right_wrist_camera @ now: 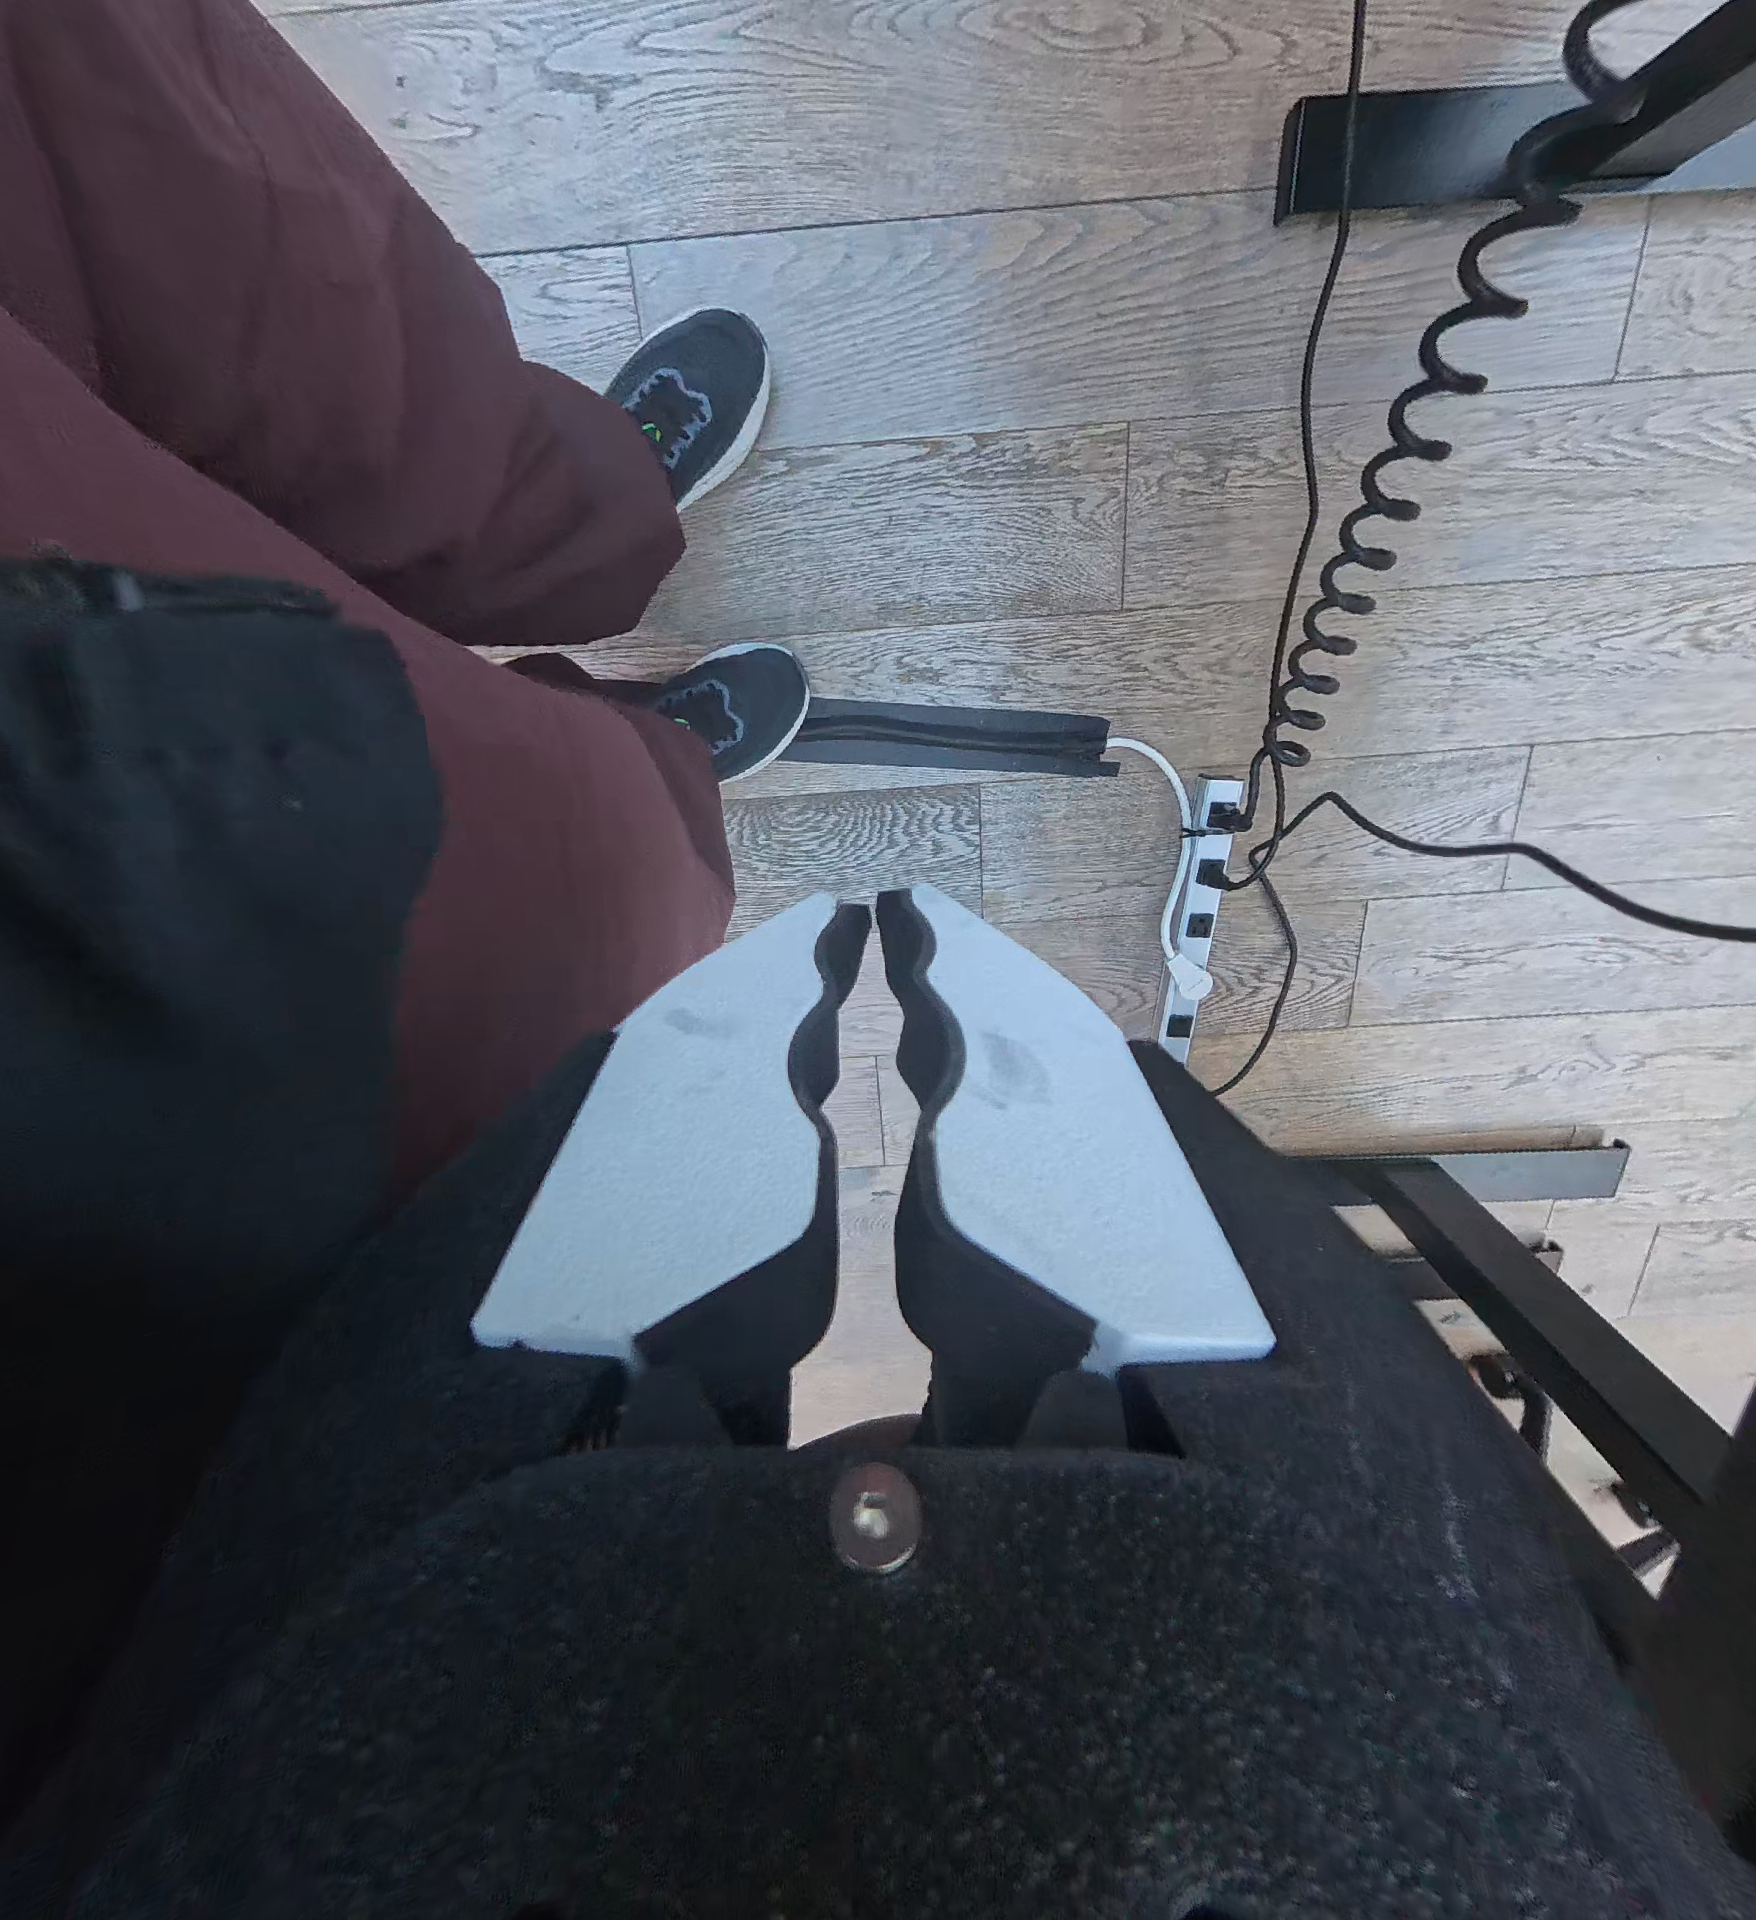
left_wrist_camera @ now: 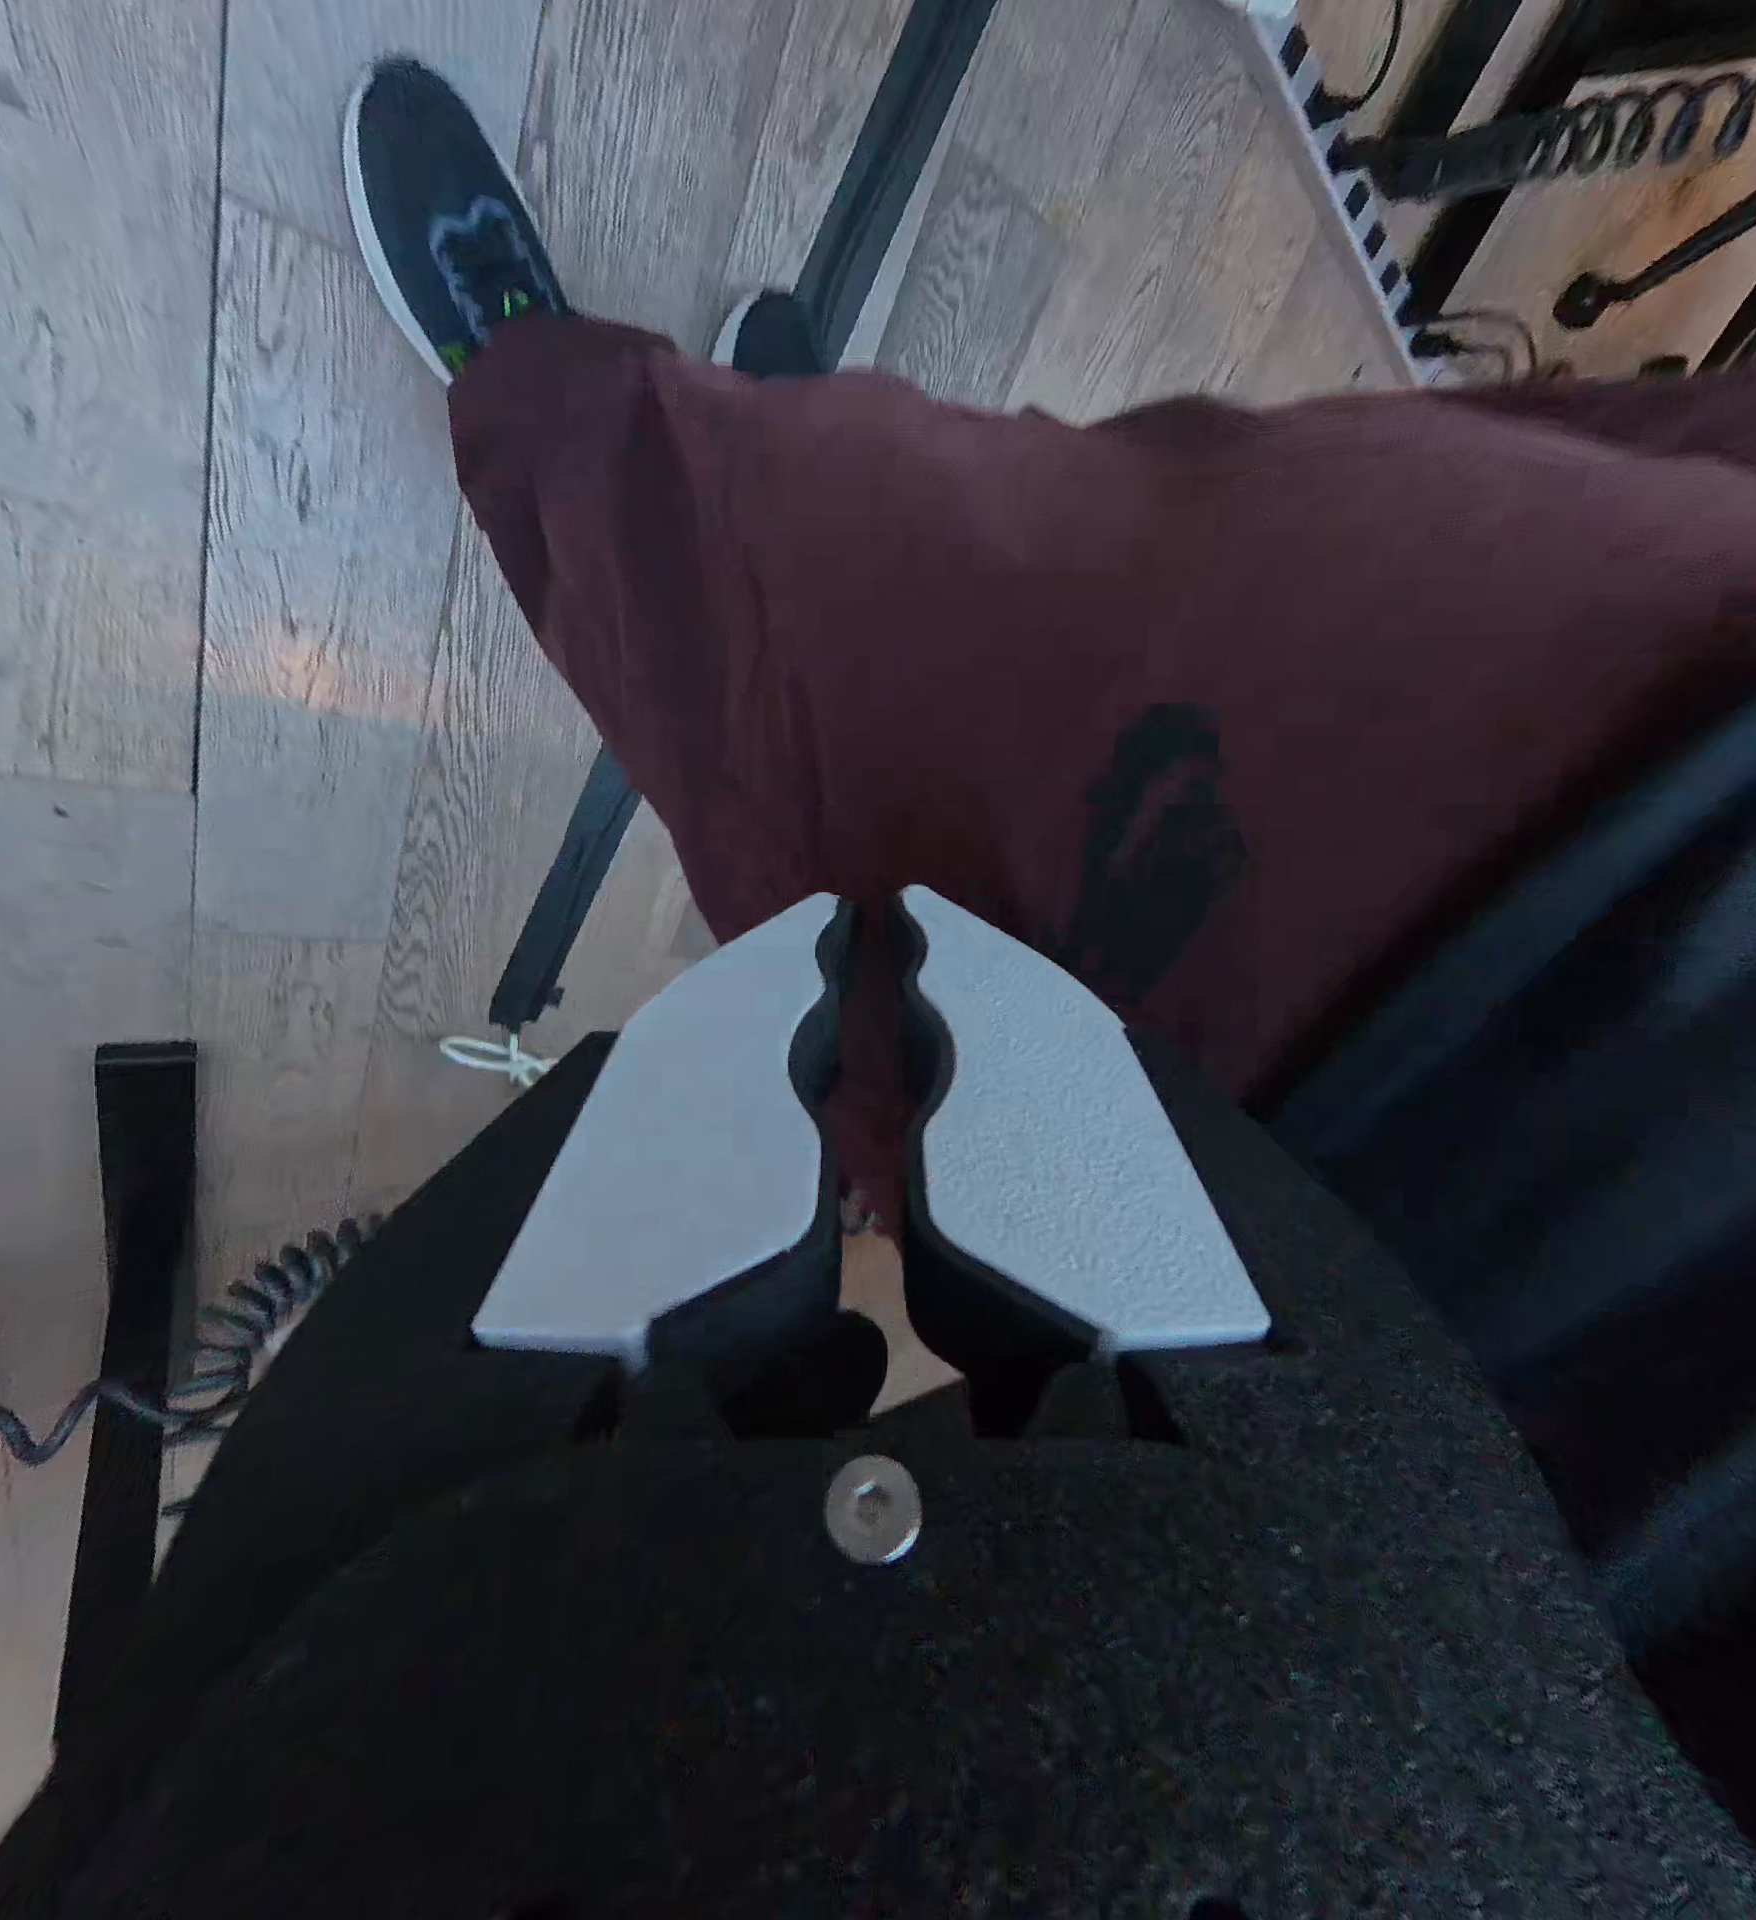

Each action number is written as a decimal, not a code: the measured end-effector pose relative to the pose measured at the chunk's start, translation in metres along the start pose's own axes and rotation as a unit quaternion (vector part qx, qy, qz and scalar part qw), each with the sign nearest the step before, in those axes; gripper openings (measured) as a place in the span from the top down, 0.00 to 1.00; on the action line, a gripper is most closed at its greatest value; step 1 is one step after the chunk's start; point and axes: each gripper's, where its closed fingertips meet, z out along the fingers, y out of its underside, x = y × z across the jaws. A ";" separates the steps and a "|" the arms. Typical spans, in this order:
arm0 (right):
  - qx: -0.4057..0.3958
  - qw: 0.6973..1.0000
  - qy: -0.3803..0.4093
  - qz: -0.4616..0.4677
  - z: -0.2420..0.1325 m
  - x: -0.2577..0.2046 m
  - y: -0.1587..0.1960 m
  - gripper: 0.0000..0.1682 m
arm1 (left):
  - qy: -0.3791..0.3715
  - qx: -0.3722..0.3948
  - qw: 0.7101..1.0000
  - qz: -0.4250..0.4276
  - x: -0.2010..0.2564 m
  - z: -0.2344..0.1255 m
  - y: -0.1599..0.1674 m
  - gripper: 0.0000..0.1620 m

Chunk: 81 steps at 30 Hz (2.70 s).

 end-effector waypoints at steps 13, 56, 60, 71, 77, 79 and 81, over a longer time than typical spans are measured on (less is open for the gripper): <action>-0.008 0.994 0.047 0.096 0.002 0.039 -0.057 0.96 | 0.003 -0.065 0.988 0.138 -0.026 -0.033 -0.084 0.96; -0.040 0.998 0.018 0.050 0.002 0.066 -0.046 0.96 | 0.022 -0.050 0.993 0.108 0.010 -0.002 -0.126 0.96; -0.050 0.999 0.015 0.013 -0.002 0.072 -0.050 0.96 | 0.034 -0.021 0.995 0.092 0.014 0.000 -0.131 0.96; -0.032 0.999 0.023 -0.012 -0.007 0.080 -0.084 0.95 | 0.053 -0.017 0.998 0.039 0.000 0.011 -0.104 0.96; -0.030 0.999 0.020 -0.008 -0.004 0.069 -0.084 0.96 | 0.049 -0.018 0.997 0.053 -0.002 0.008 -0.107 0.96; -0.029 0.999 0.019 0.001 -0.003 0.068 -0.083 0.96 | 0.049 -0.020 0.997 0.059 0.000 0.007 -0.108 0.96; -0.033 0.999 0.018 0.003 -0.002 0.068 -0.080 0.96 | 0.049 -0.025 0.996 0.065 0.001 0.007 -0.108 0.96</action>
